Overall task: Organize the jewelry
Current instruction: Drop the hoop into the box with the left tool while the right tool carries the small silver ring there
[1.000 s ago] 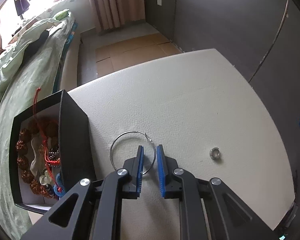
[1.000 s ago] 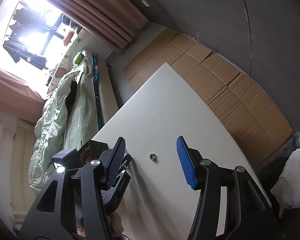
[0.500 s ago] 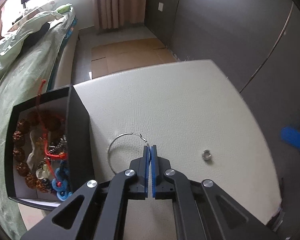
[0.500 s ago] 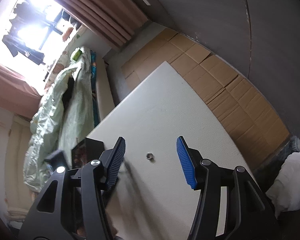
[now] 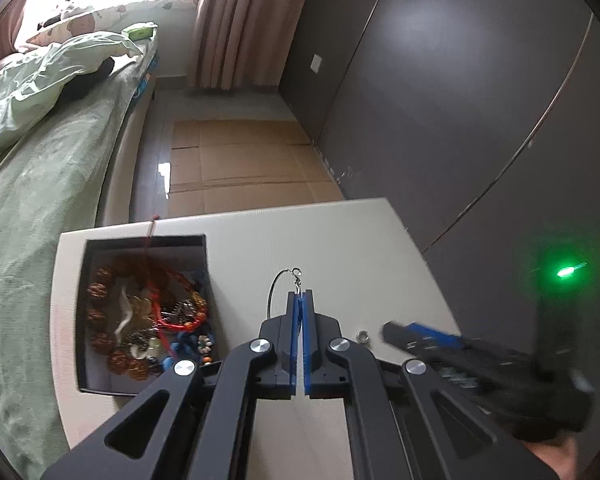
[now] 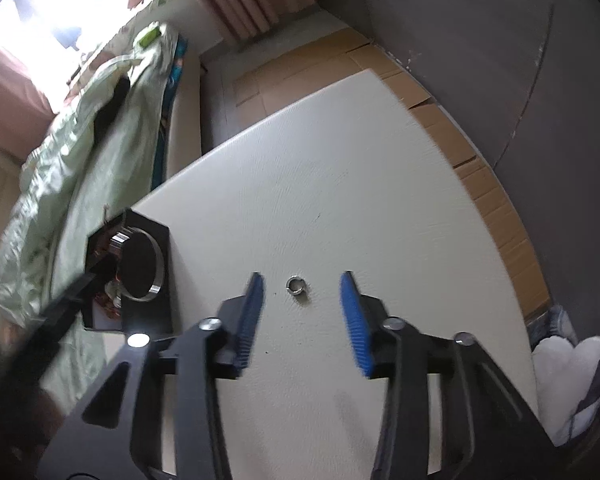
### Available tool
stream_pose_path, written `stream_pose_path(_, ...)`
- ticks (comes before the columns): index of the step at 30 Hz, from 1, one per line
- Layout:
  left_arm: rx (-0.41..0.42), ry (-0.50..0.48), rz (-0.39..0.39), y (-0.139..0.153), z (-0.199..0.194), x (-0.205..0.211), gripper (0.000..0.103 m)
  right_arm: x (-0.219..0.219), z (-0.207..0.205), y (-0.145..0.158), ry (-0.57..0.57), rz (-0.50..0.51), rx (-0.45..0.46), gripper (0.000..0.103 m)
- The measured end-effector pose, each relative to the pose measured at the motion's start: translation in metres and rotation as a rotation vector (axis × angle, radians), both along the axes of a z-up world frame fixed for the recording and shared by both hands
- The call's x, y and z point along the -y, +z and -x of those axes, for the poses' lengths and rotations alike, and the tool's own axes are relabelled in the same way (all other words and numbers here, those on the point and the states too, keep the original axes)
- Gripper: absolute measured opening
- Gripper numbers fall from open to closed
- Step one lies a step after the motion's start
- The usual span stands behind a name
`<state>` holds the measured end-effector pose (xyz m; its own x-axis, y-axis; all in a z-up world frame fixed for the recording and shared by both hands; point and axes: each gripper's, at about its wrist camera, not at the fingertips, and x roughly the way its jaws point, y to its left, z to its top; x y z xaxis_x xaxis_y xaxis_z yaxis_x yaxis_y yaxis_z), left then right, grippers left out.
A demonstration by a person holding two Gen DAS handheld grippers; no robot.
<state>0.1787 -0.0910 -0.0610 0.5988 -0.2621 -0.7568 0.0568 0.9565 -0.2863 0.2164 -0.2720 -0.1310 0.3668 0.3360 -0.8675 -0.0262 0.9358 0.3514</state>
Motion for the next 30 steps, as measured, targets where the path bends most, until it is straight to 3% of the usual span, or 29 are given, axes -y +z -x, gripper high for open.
stream_pose_path(14, 0.042, 0.053, 0.071, 0.029, 0.016, -0.062, 0.0, -0.039, -0.009, -0.024, 0.054, 0.227, -0.001, 0.027)
stream_pose_path(17, 0.033, 0.071, 0.087, 0.027, 0.016, -0.076, 0.0, -0.048, -0.01, -0.027, 0.069, 0.276, 0.006, 0.024)
stream_pose_path(20, 0.026, 0.088, 0.091, 0.024, 0.015, -0.088, 0.0, -0.056, -0.009, -0.028, 0.082, 0.333, 0.019, 0.013)
stream_pose_path(24, 0.001, 0.118, 0.094, 0.016, 0.013, -0.101, 0.0, -0.057, -0.01, -0.027, 0.08, 0.308, 0.021, 0.013)
stream_pose_path(30, -0.039, 0.14, 0.101, 0.0, 0.008, -0.114, 0.0, -0.065, -0.007, 0.0, 0.074, 0.236, 0.096, 0.013)
